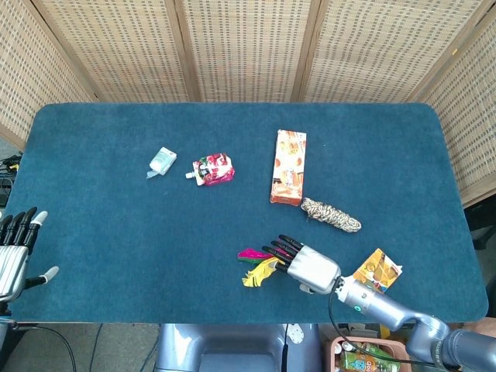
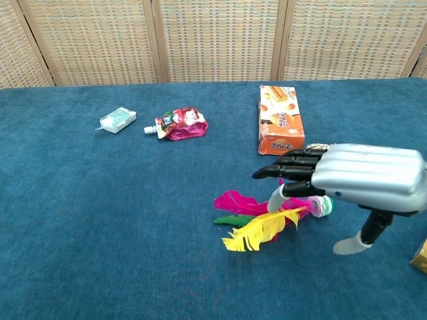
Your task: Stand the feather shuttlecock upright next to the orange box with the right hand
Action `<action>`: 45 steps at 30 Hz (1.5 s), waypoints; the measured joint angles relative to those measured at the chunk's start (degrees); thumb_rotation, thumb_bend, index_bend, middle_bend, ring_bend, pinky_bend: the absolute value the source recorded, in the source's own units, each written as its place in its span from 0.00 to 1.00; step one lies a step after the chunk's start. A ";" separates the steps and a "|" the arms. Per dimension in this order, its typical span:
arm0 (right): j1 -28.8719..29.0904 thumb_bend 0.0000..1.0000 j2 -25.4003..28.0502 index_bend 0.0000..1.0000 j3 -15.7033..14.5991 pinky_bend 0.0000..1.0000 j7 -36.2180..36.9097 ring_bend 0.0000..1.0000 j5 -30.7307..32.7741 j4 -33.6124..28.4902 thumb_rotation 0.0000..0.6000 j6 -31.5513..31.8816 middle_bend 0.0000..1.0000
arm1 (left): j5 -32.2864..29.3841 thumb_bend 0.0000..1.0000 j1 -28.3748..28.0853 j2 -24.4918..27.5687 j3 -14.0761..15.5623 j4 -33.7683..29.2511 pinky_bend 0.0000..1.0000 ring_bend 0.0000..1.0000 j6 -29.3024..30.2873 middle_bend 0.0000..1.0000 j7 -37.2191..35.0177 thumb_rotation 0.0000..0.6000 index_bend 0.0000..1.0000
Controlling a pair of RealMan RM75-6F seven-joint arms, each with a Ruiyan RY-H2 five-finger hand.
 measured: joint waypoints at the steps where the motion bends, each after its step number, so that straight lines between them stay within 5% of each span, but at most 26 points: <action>1: 0.28 0.07 -0.82 0.28 0.02 0.00 -0.06 0.00 0.19 0.41 1.00 -0.22 0.00 | -0.19 0.00 -0.05 0.01 -0.05 0.05 0.00 0.00 -0.16 0.00 -0.04 1.00 0.00; 12: 2.20 0.10 -8.99 0.32 0.05 0.00 -0.78 0.00 0.95 9.63 1.00 2.64 0.00 | -0.25 0.00 -0.24 -0.03 0.21 0.04 0.00 0.00 -0.63 0.00 -0.18 1.00 0.00; 30: 3.38 0.47 -16.24 0.46 -1.74 0.00 3.29 0.00 3.56 19.88 1.00 8.33 0.00 | -0.35 0.00 -0.29 0.06 0.29 -0.11 0.00 0.00 -0.54 0.00 -0.41 1.00 0.00; 45: 4.20 0.49 -18.72 0.62 -2.04 0.00 6.02 0.00 5.67 22.88 1.00 11.73 0.02 | -0.38 0.00 -0.24 0.29 0.35 -0.21 0.00 0.00 -0.40 0.00 -0.93 1.00 0.00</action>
